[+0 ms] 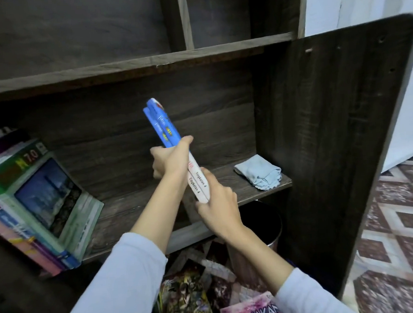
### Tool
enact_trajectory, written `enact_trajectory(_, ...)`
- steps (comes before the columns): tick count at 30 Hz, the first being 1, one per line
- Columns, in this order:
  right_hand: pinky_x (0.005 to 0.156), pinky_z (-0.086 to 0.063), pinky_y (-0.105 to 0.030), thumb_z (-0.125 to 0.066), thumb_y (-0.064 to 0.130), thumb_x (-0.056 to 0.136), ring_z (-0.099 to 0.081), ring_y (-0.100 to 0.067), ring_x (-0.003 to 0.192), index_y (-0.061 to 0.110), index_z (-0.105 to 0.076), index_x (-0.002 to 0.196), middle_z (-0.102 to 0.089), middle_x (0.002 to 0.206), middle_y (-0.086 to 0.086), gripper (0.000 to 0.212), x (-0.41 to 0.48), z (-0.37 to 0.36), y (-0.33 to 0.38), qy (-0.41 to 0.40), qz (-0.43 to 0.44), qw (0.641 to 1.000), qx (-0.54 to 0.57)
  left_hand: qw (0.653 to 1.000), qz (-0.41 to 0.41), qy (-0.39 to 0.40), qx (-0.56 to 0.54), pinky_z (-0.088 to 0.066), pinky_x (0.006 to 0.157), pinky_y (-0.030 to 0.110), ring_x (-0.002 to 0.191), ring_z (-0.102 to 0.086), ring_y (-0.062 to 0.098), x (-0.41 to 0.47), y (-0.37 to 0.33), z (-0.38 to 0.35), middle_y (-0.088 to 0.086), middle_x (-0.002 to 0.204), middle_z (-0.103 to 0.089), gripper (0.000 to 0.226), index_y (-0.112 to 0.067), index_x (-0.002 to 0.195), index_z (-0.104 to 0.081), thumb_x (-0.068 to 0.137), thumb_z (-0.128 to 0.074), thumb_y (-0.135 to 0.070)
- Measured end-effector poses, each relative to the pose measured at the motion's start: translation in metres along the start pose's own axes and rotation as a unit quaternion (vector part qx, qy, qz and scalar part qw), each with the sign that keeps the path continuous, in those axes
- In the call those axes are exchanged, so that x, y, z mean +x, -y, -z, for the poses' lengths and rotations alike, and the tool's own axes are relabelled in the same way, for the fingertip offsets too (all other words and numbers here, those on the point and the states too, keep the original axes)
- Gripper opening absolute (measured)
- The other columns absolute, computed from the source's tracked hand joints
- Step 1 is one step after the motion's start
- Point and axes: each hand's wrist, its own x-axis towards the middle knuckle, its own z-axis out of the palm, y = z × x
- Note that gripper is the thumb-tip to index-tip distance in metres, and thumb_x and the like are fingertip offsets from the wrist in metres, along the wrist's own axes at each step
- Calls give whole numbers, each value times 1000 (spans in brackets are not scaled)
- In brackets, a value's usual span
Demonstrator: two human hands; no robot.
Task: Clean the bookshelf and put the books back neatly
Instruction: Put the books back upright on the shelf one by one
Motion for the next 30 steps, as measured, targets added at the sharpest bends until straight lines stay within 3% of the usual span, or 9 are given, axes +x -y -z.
enact_trajectory(4, 74, -53, -39, -65, 15, 50, -61, -22, 75, 25, -64, 91, -68, 79, 1, 41, 19, -8, -8, 7, -102, 951, 292, 989, -79, 51, 118, -42, 98, 35, 112, -55, 25, 3, 4, -8, 2, 117, -61, 68, -20, 112, -58, 66, -67, -69)
enact_trajectory(6, 65, -52, -34, -63, 5, 41, -60, -20, 68, 17, -64, 75, -67, 72, -2, 36, 21, -14, -17, 20, -158, 892, 423, 983, -97, 91, 124, -44, 93, 35, 109, -58, 28, 7, 10, -9, 4, 104, -66, 45, -20, 90, -65, 78, -60, -62)
enact_trajectory(8, 60, -52, -31, -60, -3, 38, -62, -23, 64, 8, -67, 75, -69, 71, -7, 39, 19, -24, -29, 31, -204, 837, 506, 977, -97, 125, 146, -44, 90, 33, 108, -58, 31, 15, 24, -9, 10, 100, -68, 31, -18, 77, -65, 88, -56, -45)
enact_trajectory(10, 57, -54, -31, -58, -7, 38, -65, -23, 60, 4, -68, 77, -70, 70, -10, 42, 14, -33, -43, 43, -232, 803, 547, 965, -77, 154, 196, -42, 95, 29, 115, -55, 27, 25, 49, -5, 7, 116, -66, 22, -17, 98, -69, 91, -53, -31)
enact_trajectory(13, 62, -56, -36, -59, -9, 41, -67, -29, 66, -2, -69, 89, -71, 80, -17, 50, 9, -46, -66, 50, -287, 771, 566, 949, -30, 141, 280, -43, 100, 36, 117, -54, 29, 41, 92, 11, 9, 128, -59, 38, -23, 117, -63, 81, -51, -27)
enact_trajectory(16, 67, -56, -42, -57, -15, 62, -67, -36, 74, -6, -65, 103, -68, 98, -26, 43, 9, -52, -91, 76, -352, 745, 562, 918, 12, 99, 383, -32, 108, 38, 131, -36, 33, 44, 123, 32, 15, 142, -38, 48, -19, 135, -48, 86, -49, -20)
enact_trajectory(20, 51, -57, -36, -52, -8, 75, -69, -30, 65, -5, -63, 108, -68, 102, -23, 35, 16, -53, -115, 125, -404, 742, 520, 939, 58, 91, 327, -38, 104, 42, 123, -46, 34, 49, 143, 38, 15, 133, -52, 47, -14, 127, -51, 82, -51, -26)
enact_trajectory(26, 56, -56, -28, -48, 5, 82, -68, -21, 60, 5, -66, 89, -72, 74, -9, 20, 53, -27, -132, 194, -371, 791, 446, 968, 88, 108, 208, -48, 75, 31, 89, -64, 30, 49, 148, 18, 15, 85, -66, 14, -2, 90, -63, 82, -55, -11)
enact_trajectory(30, 64, -53, -29, -62, 16, 72, -67, -23, 71, 6, -69, 95, -72, 88, -11, 26, 72, -13, -131, 229, -337, 849, 336, 970, 92, 93, 205, -49, 79, 31, 95, -63, 30, 46, 153, 8, 13, 95, -67, 18, -3, 94, -66, 84, -57, -15)
